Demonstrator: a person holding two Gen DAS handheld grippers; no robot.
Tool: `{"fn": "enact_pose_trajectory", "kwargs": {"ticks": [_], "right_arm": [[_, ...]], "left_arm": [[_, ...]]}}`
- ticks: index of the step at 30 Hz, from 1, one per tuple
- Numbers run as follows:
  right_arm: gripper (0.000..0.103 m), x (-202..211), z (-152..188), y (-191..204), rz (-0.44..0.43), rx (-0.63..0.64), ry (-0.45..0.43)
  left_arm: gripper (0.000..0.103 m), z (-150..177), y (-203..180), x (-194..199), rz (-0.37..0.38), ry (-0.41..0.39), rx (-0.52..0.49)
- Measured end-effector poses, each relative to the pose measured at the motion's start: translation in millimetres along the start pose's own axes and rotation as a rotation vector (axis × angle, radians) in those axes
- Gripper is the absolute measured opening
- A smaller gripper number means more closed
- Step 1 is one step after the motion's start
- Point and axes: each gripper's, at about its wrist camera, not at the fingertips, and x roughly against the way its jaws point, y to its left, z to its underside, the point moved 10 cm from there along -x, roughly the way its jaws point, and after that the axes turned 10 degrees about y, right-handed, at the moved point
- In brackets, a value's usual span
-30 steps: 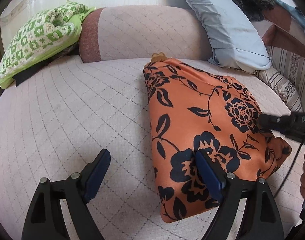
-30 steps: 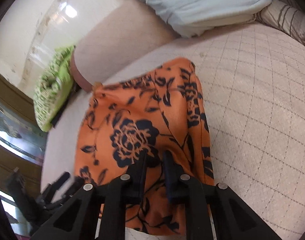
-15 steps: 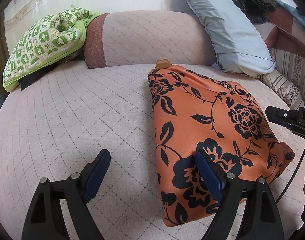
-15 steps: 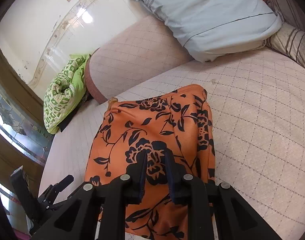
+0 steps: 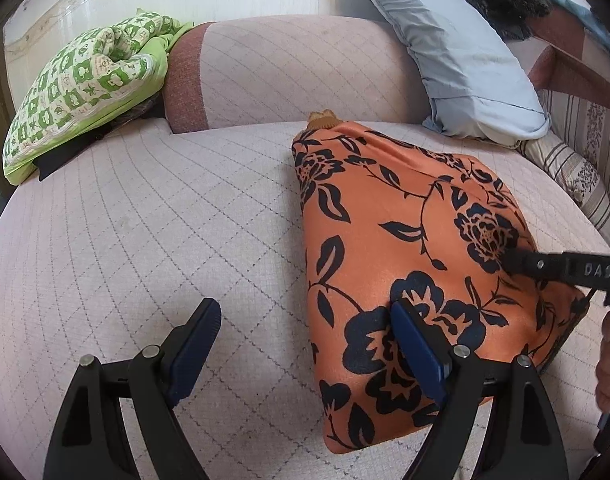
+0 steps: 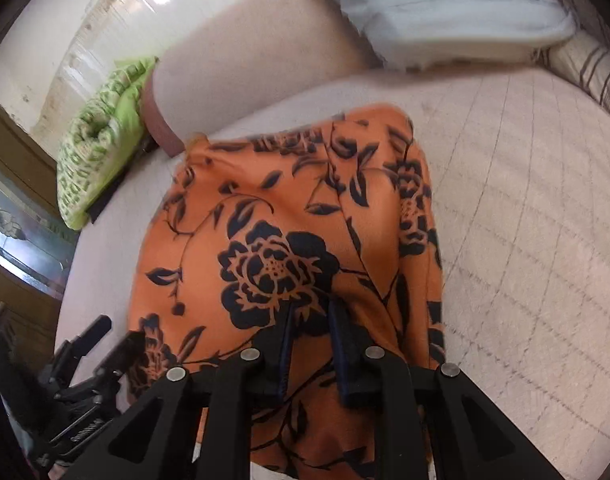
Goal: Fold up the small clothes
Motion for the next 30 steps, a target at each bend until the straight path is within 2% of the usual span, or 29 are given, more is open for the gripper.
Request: {"fn": "enact_pose_trajectory", "kwargs": {"ticks": [6, 11, 13, 14, 15, 17, 20, 23, 26, 30], "right_arm": [[0.020, 5.0, -2.8, -2.1, -0.053, -0.028, -0.004], [0.023, 31.0, -15.5, -3.1, -0.114, -0.025, -0.091], [0.033, 44.3, -22.3, -7.3, -0.107, -0.014, -0.139], [0.057, 48.6, -23.6, -9.2, -0.113, -0.017, -0.150], [0.075, 54.3, -25.6, -13.4, -0.124, -0.031, -0.166], [0.075, 65.9, -30.5, -24.1, -0.150, -0.072, -0.210], [0.075, 66.1, -31.2, -34.5, -0.213, -0.110, -0.177], [0.075, 48.8, -25.4, -41.1, -0.247, -0.127, -0.076], [0.075, 35.1, -17.8, -48.3, -0.262, -0.130, -0.012], [0.075, 25.0, -12.4, -58.6, -0.345, -0.149, 0.045]], "left_arm": [[0.087, -1.9, -3.4, -0.4, 0.035, 0.005, 0.010], [0.091, -13.2, 0.7, 7.4, 0.155, -0.008, 0.078], [0.092, -16.8, 6.3, 7.0, 0.188, 0.000, 0.122], [0.092, -18.2, 8.4, 6.9, 0.197, -0.004, 0.136], [0.092, -20.4, 12.2, 7.0, 0.210, -0.014, 0.154], [0.092, -23.6, 14.6, 5.6, 0.228, -0.023, 0.165], [0.092, -25.1, 9.9, -5.1, 0.281, 0.027, 0.161], [0.092, -19.1, -1.1, -21.2, 0.340, 0.117, 0.137], [0.092, -17.3, -5.3, -29.6, 0.379, 0.146, 0.137], [0.092, -14.6, -18.5, -42.2, 0.498, 0.228, 0.141]]}}
